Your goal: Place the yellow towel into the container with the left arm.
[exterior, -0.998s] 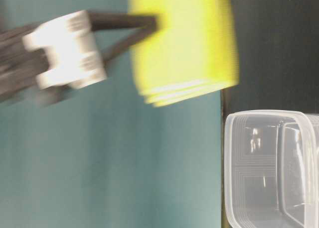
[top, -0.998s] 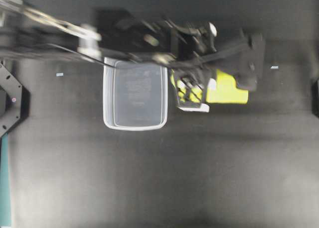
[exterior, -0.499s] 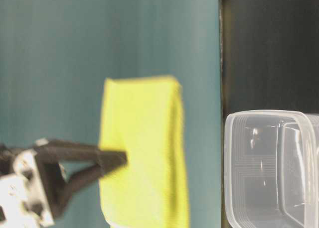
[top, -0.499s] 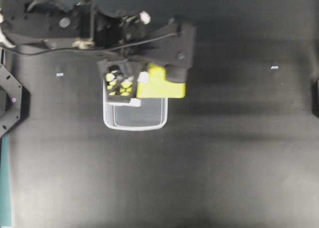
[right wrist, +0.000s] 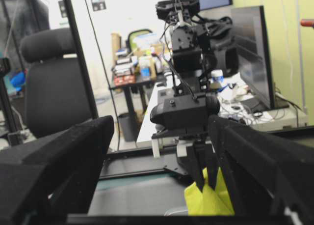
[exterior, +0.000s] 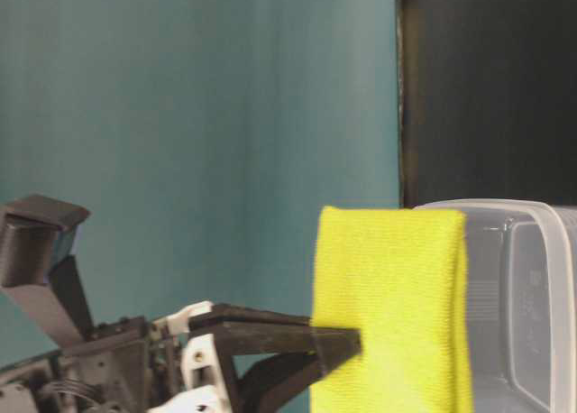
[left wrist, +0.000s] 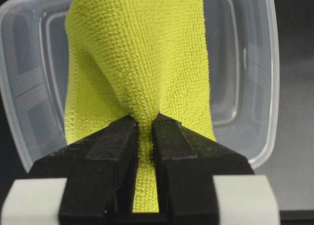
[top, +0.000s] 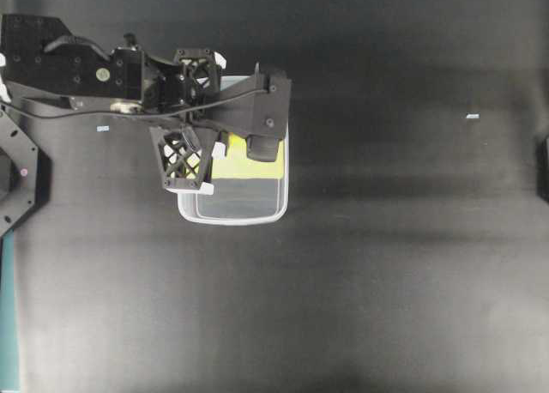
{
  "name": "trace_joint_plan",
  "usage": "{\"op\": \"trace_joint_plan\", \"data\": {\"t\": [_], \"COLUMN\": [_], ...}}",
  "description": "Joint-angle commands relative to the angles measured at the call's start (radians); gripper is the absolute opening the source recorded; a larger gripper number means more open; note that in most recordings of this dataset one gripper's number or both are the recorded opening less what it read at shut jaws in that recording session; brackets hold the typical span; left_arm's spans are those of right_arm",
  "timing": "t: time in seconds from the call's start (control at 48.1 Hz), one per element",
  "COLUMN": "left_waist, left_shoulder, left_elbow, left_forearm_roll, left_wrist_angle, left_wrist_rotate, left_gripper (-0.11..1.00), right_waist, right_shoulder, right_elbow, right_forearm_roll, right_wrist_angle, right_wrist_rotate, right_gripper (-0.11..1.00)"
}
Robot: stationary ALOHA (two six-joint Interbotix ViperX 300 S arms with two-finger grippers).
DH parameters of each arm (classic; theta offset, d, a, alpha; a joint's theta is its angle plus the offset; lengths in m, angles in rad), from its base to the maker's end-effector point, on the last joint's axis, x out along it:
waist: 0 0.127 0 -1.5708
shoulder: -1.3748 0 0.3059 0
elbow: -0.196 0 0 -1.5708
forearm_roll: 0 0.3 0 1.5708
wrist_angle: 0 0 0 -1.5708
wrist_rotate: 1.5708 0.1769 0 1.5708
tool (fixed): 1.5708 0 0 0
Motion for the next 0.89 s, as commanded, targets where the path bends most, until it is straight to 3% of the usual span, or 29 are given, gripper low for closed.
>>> {"op": "trace_joint_plan", "data": {"t": [0.0,0.291,0.748,0.79,0.873], "left_waist": [-0.002,-0.006,0.028,0.029,0.031], "left_shoulder": [-0.002,0.067,0.095,0.097,0.098], "left_elbow": [0.017,0.071,0.083,0.086,0.094], "left_forearm_roll": [0.003,0.003,0.003,0.003,0.003], "left_wrist_angle": [-0.046,-0.179,-0.192,-0.192,-0.192], "left_wrist_rotate": [0.005,0.014,0.015,0.014,0.0], "left_gripper": [0.07,0.07,0.08,0.14,0.37], "right_waist": [-0.002,-0.002,-0.017,-0.018,-0.021], "right_shoulder": [0.006,0.008,0.006,0.006,0.006], "right_elbow": [-0.011,-0.011,-0.011,-0.011,-0.009], "right_forearm_roll": [-0.002,-0.002,-0.002,-0.002,-0.002], "right_wrist_angle": [-0.005,-0.005,-0.008,-0.008,-0.008], "right_wrist_rotate": [0.002,0.005,0.003,0.003,0.005], "right_gripper": [0.75,0.75,0.75,0.75,0.75]}}
